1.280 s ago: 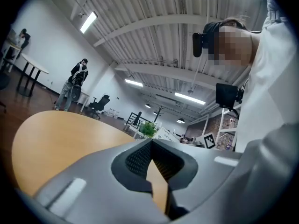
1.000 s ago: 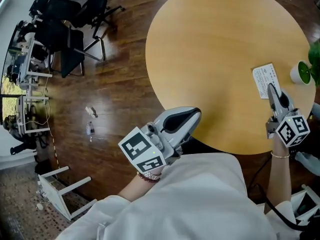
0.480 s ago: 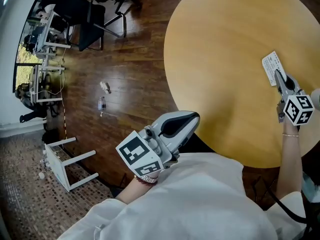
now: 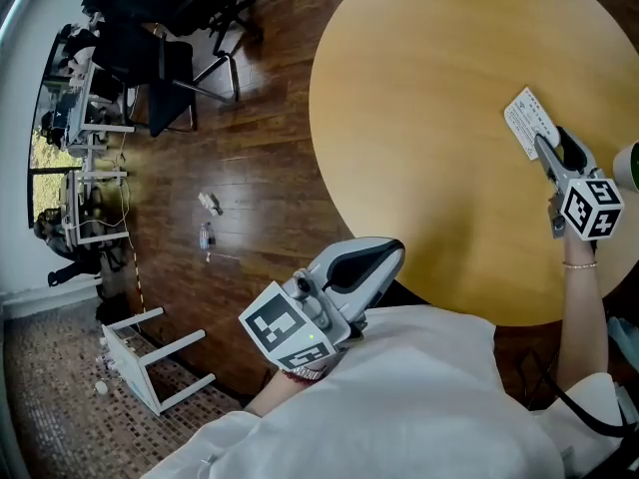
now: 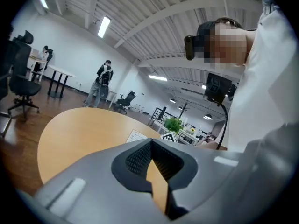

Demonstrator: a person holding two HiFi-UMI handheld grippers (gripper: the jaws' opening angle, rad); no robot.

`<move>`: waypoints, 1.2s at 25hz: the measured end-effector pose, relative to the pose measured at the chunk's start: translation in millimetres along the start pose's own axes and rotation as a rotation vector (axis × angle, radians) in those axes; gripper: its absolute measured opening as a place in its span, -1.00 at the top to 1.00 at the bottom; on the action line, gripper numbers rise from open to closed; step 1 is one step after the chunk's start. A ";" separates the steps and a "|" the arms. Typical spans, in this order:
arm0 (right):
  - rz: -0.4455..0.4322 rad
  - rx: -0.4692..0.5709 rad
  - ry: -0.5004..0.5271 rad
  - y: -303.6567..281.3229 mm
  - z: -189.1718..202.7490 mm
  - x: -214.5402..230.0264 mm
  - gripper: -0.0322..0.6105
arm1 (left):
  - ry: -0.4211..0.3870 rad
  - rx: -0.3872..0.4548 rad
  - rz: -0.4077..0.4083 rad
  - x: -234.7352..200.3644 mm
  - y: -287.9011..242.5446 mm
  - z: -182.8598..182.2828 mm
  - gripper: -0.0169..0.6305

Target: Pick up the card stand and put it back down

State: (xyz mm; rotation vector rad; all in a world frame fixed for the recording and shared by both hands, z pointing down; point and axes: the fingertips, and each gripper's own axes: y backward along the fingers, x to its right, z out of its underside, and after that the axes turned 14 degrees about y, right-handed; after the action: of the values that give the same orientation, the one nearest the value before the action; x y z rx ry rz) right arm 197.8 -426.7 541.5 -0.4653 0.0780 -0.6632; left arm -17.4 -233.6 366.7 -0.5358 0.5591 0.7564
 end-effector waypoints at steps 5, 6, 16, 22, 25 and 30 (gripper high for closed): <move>0.258 0.088 -0.138 83.0 -1.2 4.3 0.14 | -0.058 0.006 0.102 10.5 10.7 -2.3 0.98; 0.286 0.111 -0.144 107.9 -9.0 -8.1 0.14 | -0.058 0.019 0.122 14.6 20.7 -7.0 0.98; 0.419 0.256 0.015 274.8 -108.3 -187.2 0.16 | -0.038 0.038 0.351 55.3 115.4 -2.7 0.98; 0.454 0.286 0.036 334.7 -114.5 -272.9 0.37 | -0.018 0.003 0.438 49.0 139.7 6.8 0.98; 0.455 0.276 0.035 355.5 -91.1 -305.2 0.34 | -0.042 0.013 0.410 51.6 149.7 11.9 0.98; 0.430 0.362 -0.050 408.0 -56.3 -345.0 0.33 | -0.102 -0.016 0.389 103.1 178.7 50.5 0.98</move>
State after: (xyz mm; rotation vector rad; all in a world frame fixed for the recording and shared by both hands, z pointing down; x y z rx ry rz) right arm 148.1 42.8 285.2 -0.1068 0.0084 -0.2330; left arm -76.4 -43.1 293.7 -0.4043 0.5697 1.1521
